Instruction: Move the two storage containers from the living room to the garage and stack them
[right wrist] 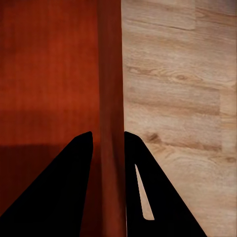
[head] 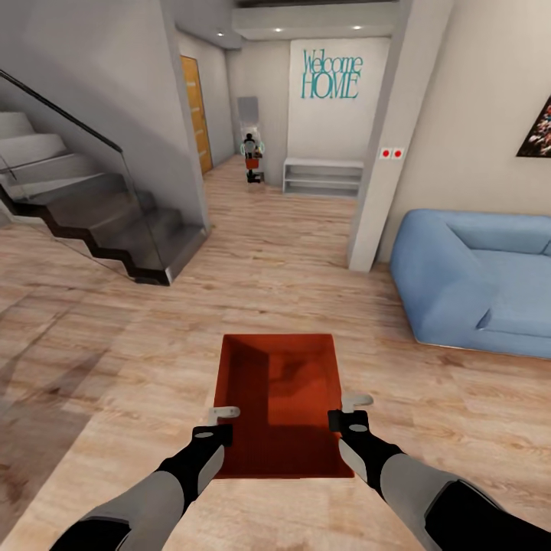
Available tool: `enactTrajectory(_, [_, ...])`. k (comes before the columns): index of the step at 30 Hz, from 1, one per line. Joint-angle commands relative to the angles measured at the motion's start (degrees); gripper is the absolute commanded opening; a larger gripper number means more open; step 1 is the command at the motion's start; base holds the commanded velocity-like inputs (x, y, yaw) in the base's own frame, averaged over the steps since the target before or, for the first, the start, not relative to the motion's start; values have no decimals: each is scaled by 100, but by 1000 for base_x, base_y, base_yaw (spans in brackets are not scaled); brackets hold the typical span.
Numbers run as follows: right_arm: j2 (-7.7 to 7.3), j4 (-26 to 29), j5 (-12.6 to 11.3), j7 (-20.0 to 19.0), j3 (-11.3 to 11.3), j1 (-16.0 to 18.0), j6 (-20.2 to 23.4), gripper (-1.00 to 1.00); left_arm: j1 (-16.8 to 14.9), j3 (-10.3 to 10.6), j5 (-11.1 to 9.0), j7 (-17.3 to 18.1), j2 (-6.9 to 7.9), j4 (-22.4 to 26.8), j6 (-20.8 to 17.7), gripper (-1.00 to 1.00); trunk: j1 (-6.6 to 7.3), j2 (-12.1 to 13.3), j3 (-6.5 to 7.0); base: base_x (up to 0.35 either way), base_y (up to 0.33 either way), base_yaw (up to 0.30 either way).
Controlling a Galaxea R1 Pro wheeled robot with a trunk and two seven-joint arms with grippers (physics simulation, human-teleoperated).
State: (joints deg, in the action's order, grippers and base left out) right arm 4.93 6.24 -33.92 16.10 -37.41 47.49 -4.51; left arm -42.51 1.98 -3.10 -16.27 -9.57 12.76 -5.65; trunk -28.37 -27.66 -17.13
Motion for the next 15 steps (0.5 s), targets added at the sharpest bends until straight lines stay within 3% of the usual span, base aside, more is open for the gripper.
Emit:
enactTrajectory(1, [-1, -159, -158, 26, 32, 6, -32, -100, -3, 21, 134, -105, 25, 34, -6, -100, -6, -8, -8, 321, 90, 0])
enactTrajectory(15, [-1, -159, -158, 25, 32, 6, -32, -100, -3, 21, 134, -105, 25, 34, -4, -100, -6, -8, -8, 321, 90, 0])
